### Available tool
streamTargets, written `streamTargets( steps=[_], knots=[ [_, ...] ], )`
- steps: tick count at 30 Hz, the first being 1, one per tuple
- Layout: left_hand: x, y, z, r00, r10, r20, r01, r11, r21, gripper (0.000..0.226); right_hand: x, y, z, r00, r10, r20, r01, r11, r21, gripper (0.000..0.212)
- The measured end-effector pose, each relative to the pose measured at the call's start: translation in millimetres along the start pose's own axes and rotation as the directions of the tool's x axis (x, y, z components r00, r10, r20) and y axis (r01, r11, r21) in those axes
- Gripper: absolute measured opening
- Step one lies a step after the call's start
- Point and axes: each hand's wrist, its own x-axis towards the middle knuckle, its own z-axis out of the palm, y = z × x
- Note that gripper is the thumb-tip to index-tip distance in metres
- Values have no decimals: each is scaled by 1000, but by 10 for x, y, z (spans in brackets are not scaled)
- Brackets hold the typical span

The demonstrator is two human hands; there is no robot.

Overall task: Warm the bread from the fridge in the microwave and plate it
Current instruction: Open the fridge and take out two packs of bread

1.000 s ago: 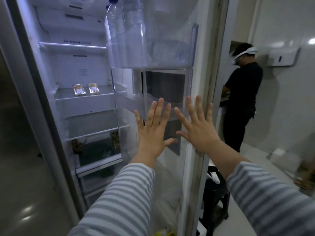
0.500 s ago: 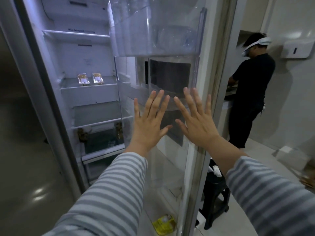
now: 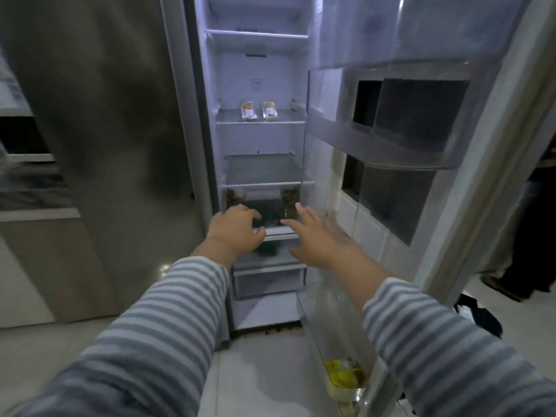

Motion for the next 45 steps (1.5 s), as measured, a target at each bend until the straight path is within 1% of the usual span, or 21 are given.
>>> streamTargets(
  steps=[2,3,5,7,11,15,18,23,27,32,36,38,41,43,45],
  knots=[
    [-64,-101,-1,986,-72,151,82,995,-60,38,120,-71,97,989,23,149,-36,995,90,58],
    [-87,-142,7,977,-97,188,115,990,-85,36,179,-101,120,979,23,203,-48,992,118,56],
    [-91,-214,39,968,-130,214,159,980,-121,34,304,-152,136,954,12,298,-53,990,129,55],
    [-47,-288,80,961,-151,231,186,973,-138,34,441,-187,119,942,-6,337,-32,994,106,53],
    [186,-434,92,951,-167,262,206,970,-127,34,771,-206,84,938,-25,344,-14,994,109,50],
    [621,-632,110,966,-146,215,178,974,-141,33,1291,-150,114,957,-1,291,-42,989,141,48],
    [1058,-825,115,977,-121,175,145,981,-132,33,1791,-74,124,965,39,258,-76,988,136,51],
    [2035,-1187,143,989,-76,125,92,988,-127,30,2696,59,-1,980,94,178,-119,983,137,47],
    [2761,-1378,186,990,-63,123,83,984,-159,33,3326,232,-84,978,138,153,-161,976,145,45],
    [3637,-1519,174,999,-32,29,38,973,-228,36,4064,468,-255,976,207,63,-215,961,176,46],
    [4230,-1561,102,997,-44,-66,28,973,-231,43,4552,639,-501,970,242,-26,-234,956,177,44],
    [4510,-1554,57,986,-81,-147,38,962,-272,43,4828,747,-622,959,260,-112,-232,949,214,41],
    [4948,-1557,20,953,-138,-271,54,954,-294,40,5271,889,-775,923,297,-245,-226,933,282,37],
    [5274,-1575,0,939,-166,-300,71,950,-303,42,5560,970,-862,886,329,-327,-222,919,325,36],
    [5592,-1592,8,936,-188,-298,84,941,-327,46,5843,1070,-921,846,358,-395,-216,908,360,38]
  ],
)
